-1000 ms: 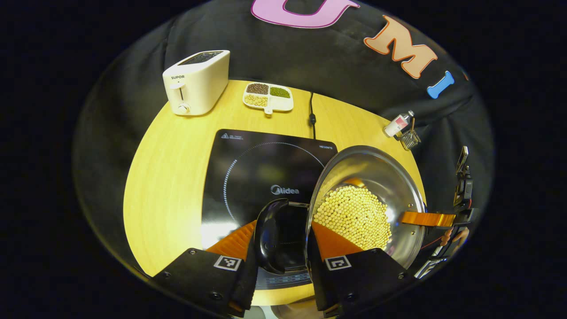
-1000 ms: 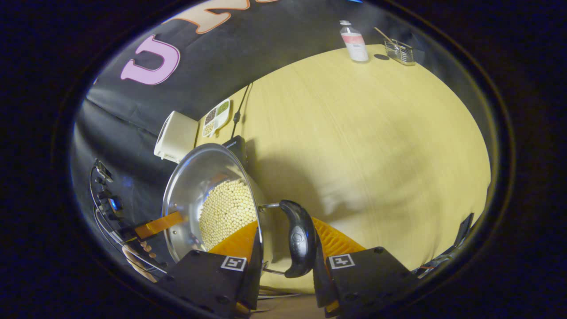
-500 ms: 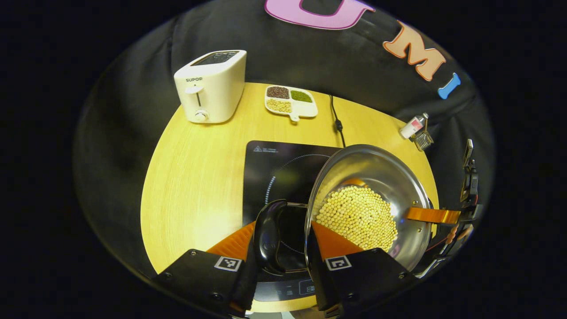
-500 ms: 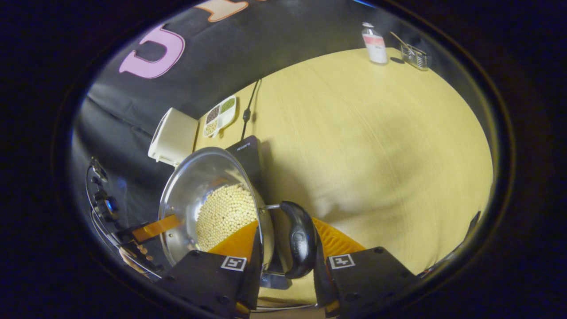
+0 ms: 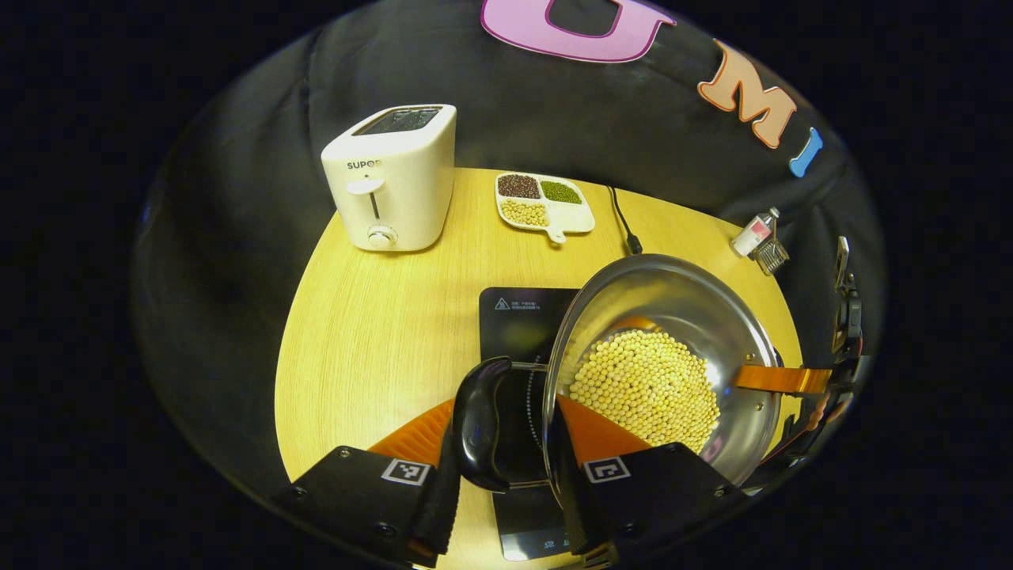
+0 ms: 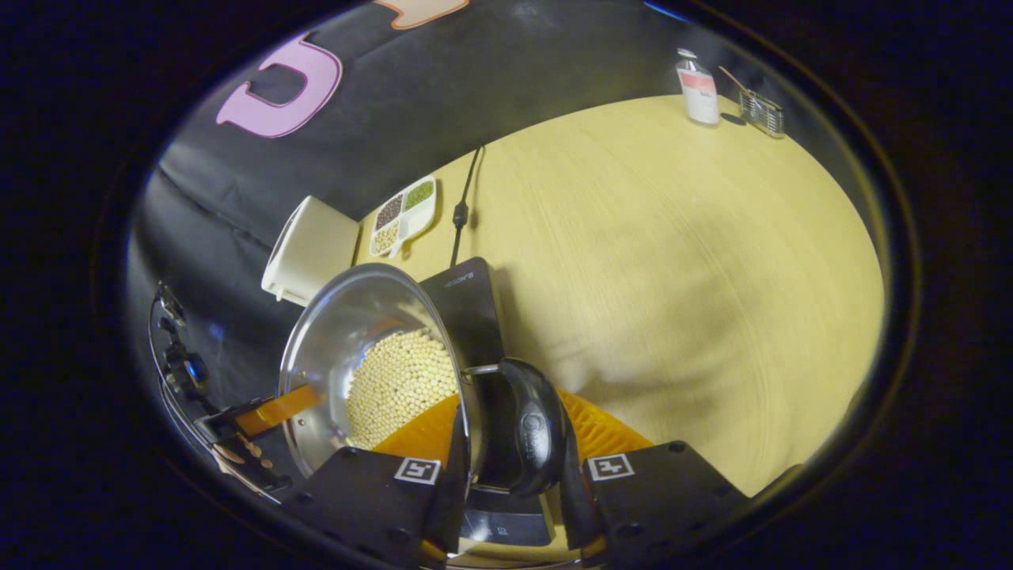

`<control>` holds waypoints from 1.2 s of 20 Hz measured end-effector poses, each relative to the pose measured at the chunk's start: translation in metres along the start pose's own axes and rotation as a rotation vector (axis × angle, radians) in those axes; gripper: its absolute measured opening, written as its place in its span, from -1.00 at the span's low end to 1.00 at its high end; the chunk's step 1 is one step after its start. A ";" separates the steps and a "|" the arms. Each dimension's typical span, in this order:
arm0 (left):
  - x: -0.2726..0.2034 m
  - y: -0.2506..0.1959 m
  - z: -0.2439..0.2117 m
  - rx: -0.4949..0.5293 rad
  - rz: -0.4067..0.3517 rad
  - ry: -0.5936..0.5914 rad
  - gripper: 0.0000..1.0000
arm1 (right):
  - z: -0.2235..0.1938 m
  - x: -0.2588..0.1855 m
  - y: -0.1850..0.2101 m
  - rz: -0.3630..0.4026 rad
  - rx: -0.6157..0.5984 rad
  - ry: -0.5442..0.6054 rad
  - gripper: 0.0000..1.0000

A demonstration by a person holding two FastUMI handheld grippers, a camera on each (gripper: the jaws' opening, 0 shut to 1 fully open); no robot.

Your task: First push the handle of the pot to place it horizontally, then grasp the pot with both hands and set it on the induction cooktop.

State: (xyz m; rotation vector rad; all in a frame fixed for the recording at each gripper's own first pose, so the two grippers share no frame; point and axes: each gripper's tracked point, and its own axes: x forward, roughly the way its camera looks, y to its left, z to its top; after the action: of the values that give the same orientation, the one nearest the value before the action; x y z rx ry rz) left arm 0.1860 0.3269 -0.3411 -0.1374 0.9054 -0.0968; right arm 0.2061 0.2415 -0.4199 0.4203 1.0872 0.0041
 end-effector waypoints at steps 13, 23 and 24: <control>0.001 0.017 0.001 0.046 0.102 0.000 0.35 | -0.007 -0.008 0.018 0.063 -0.027 -0.022 0.01; -0.053 0.012 0.054 0.109 0.236 -0.267 0.95 | 0.051 -0.051 0.000 0.081 -0.053 -0.275 0.83; -0.061 0.006 0.059 0.100 0.237 -0.295 0.95 | 0.058 -0.062 -0.005 0.081 -0.058 -0.309 1.00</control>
State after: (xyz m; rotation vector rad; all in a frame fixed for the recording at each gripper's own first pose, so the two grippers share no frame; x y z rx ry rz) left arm 0.1954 0.3458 -0.2591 0.0490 0.6151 0.0973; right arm 0.2258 0.2048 -0.3453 0.3982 0.7633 0.0410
